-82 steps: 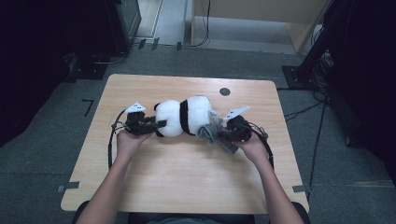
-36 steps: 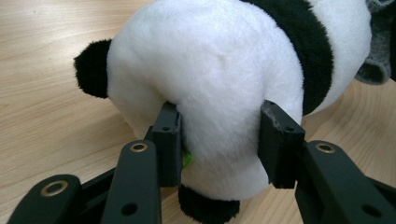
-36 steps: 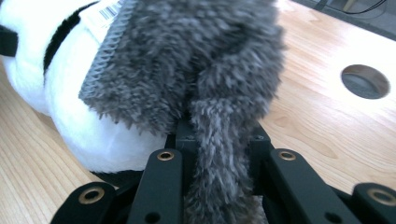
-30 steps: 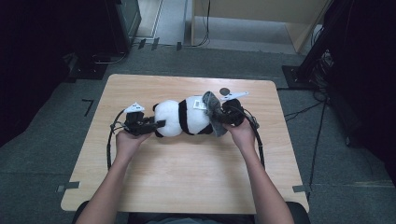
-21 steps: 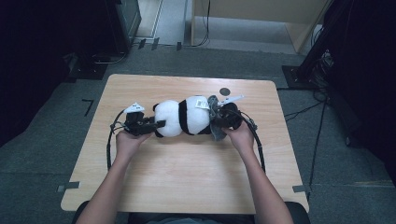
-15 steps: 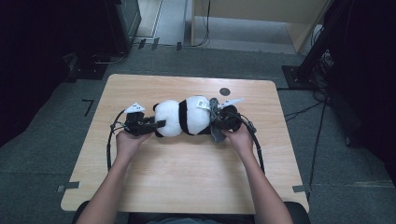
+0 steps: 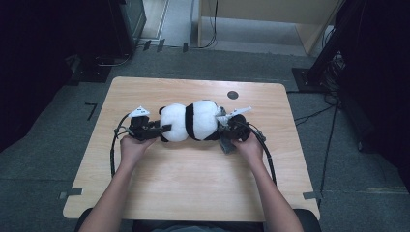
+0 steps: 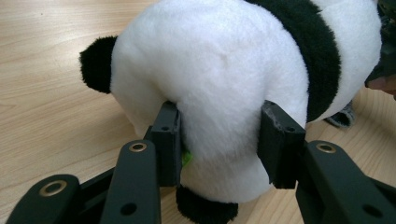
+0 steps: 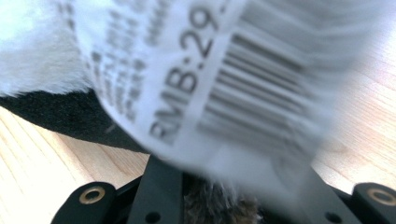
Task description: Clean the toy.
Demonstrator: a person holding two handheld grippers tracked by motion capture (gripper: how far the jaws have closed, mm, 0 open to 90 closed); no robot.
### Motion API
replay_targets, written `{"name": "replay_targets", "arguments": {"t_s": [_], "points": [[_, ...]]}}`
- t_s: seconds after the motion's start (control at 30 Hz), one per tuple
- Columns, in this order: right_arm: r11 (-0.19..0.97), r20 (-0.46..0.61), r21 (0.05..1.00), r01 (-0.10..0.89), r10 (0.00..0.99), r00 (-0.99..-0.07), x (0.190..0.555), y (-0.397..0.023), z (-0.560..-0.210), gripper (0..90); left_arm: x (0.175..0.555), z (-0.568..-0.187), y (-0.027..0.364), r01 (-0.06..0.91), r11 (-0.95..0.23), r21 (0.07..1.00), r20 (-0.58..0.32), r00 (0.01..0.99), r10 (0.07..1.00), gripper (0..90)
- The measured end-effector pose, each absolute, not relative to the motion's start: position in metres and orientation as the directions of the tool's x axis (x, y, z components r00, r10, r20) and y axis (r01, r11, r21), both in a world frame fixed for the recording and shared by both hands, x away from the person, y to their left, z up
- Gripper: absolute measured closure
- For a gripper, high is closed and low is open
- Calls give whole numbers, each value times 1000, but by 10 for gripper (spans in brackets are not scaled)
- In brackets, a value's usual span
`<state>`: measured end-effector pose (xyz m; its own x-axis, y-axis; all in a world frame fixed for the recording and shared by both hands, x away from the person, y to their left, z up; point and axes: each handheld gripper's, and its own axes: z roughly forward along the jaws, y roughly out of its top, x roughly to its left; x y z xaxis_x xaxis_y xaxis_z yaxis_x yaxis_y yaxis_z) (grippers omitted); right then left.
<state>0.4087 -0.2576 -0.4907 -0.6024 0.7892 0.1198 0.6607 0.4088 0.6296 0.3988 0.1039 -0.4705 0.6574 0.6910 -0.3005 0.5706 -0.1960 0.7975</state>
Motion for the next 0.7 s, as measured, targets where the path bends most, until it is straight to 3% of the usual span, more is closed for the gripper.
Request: {"name": "replay_targets", "arguments": {"t_s": [0.7], "points": [[380,102,662,646,808,-580,401,-279,-470,744,398,-469,105,569,-198,798,-299,659,690,553]]}}
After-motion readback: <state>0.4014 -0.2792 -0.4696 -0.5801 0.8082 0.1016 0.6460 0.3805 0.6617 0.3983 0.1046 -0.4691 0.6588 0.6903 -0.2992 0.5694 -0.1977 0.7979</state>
